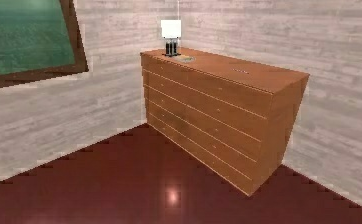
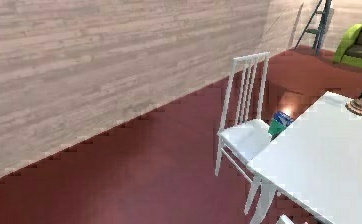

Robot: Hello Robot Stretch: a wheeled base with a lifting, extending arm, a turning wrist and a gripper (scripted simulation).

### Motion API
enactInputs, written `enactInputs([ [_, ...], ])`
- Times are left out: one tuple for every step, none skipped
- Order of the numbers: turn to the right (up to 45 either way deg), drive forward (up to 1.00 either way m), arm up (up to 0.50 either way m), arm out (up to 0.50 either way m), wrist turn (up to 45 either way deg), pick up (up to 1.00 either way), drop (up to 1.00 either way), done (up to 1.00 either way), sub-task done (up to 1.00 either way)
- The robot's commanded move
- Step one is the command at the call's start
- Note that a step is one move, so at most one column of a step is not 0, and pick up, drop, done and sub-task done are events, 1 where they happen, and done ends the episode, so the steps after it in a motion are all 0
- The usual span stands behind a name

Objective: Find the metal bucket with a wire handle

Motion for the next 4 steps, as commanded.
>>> enactInputs([
  [0.0,0.25,0.0,0.0,0.0,0.0,0.0,0.0,0.0],
  [-45.0,0.0,0.0,0.0,0.0,0.0,0.0,0.0,0.0],
  [-36.0,0.0,0.0,0.0,0.0,0.0,0.0,0.0,0.0],
  [-3.0,0.0,0.0,0.0,0.0,0.0,0.0,0.0,0.0],
])
